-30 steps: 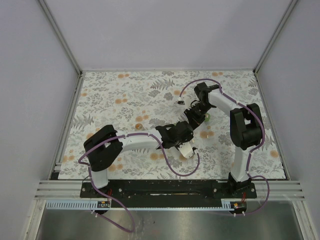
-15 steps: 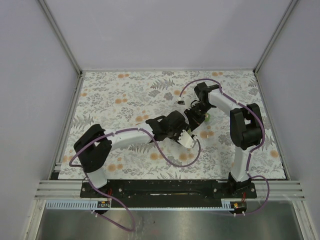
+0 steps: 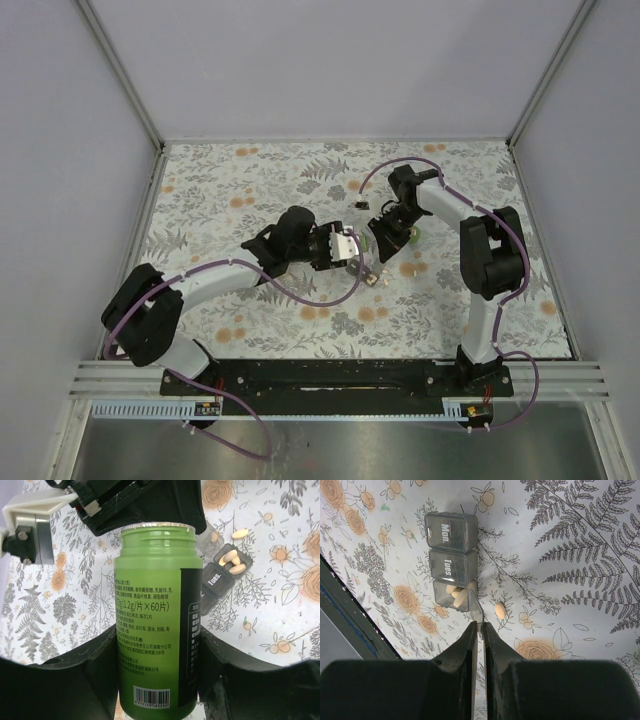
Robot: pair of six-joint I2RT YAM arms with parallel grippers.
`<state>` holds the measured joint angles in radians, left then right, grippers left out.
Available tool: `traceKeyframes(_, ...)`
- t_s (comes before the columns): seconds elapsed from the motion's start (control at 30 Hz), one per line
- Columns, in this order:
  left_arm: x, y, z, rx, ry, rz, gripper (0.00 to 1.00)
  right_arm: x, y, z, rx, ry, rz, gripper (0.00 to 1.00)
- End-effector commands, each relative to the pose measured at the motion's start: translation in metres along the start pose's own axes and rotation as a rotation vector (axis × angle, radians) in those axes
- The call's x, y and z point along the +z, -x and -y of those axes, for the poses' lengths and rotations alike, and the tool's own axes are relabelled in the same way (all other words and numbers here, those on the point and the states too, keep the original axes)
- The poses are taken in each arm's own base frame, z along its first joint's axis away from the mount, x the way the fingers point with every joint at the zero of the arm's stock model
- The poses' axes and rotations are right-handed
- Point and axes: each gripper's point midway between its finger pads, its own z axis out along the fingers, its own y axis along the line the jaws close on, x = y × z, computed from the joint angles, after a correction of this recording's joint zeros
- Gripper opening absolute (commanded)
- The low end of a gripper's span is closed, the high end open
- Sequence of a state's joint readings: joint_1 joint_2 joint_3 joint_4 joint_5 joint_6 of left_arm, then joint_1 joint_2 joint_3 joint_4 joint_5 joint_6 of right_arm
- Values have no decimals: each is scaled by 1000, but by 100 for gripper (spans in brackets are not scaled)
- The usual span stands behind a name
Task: Sort the pills into containers
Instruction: Pour the pill into the pill container, then place the pill container at the center of the board.
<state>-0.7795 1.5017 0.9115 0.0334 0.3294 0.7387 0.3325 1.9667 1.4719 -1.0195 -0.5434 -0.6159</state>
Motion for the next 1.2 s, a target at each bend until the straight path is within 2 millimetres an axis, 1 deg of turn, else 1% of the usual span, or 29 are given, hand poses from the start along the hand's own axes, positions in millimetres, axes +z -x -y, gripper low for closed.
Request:
traceKeyframes(0.0,-11,47,-13,-84,36,232,0,-7,8,0,-9,6,21,2)
traceKeyframes(0.07,-12,46,-11,-83,42,252,0,-7,8,-1,-8,8,23,2)
traceKeyframes(0.17,-16,48,-6,-76,44,314,0,-10,9,-3,-13,7,31,3)
traceKeyframes(0.23,-18,49,-3,-117,32,341,0,-11,10,-4,-14,7,36,3)
traceKeyframes(0.3,-21,54,-3,-182,12,389,0,-11,11,-5,-11,8,38,3)
traceKeyframes(0.4,-37,71,0,-273,-29,541,0,-11,11,-5,-10,12,37,3)
traceKeyframes(0.5,-59,93,8,-293,-34,731,0,-10,10,-5,-10,13,35,3)
traceKeyframes(0.53,-65,99,11,-266,-38,779,0,-10,9,-5,-6,15,32,3)
traceKeyframes(0.57,-67,101,15,-306,-66,799,0,-10,9,-5,-8,15,33,3)
traceKeyframes(0.63,-66,104,16,-339,-101,800,0,-11,10,-5,-7,13,33,3)
traceKeyframes(0.7,-62,102,18,-360,-121,776,0,-11,9,-5,-7,13,32,3)
traceKeyframes(0.9,-59,97,12,-386,-96,725,0,-9,8,-5,-3,16,28,3)
traceKeyframes(1.03,-62,97,16,-388,-107,723,0,-9,9,-6,-3,18,30,3)
traceKeyframes(1.17,-57,89,20,-369,-114,681,0,-10,10,-5,2,14,34,4)
